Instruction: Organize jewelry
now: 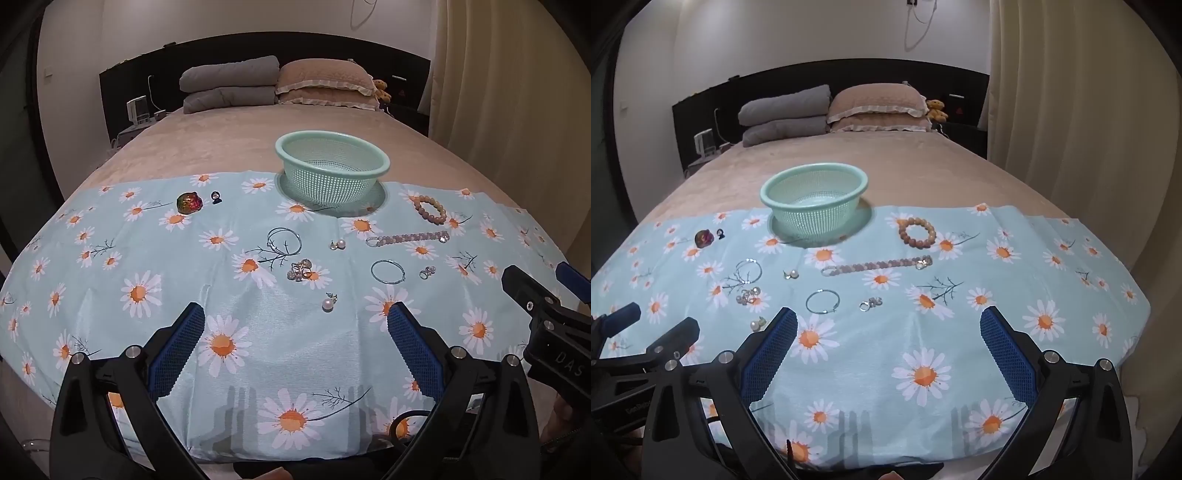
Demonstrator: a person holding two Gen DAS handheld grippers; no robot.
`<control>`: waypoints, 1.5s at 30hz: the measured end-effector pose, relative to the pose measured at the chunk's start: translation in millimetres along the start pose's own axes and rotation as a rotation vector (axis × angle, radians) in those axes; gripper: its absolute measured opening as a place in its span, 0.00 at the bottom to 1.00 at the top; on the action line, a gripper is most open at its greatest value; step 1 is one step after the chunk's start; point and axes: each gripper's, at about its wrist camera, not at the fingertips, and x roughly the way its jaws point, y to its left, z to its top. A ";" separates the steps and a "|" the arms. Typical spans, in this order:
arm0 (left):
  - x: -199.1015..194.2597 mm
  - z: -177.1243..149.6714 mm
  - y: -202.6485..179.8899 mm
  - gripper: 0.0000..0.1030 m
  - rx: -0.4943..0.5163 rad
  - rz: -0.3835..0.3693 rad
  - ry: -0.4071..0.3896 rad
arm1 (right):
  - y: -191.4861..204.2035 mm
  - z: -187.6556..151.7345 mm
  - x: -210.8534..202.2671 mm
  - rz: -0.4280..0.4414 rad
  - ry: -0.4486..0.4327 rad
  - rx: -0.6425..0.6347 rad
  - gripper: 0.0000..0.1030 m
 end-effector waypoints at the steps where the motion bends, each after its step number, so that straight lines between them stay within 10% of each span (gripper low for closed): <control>1: 0.4 -0.1 0.1 0.94 0.000 0.000 0.001 | 0.0 0.3 -0.2 0.000 0.000 -0.001 0.93; 45: 3.5 -0.9 0.5 0.94 0.002 -0.010 0.023 | 1.9 -2.0 -1.5 0.000 -0.008 -0.025 0.93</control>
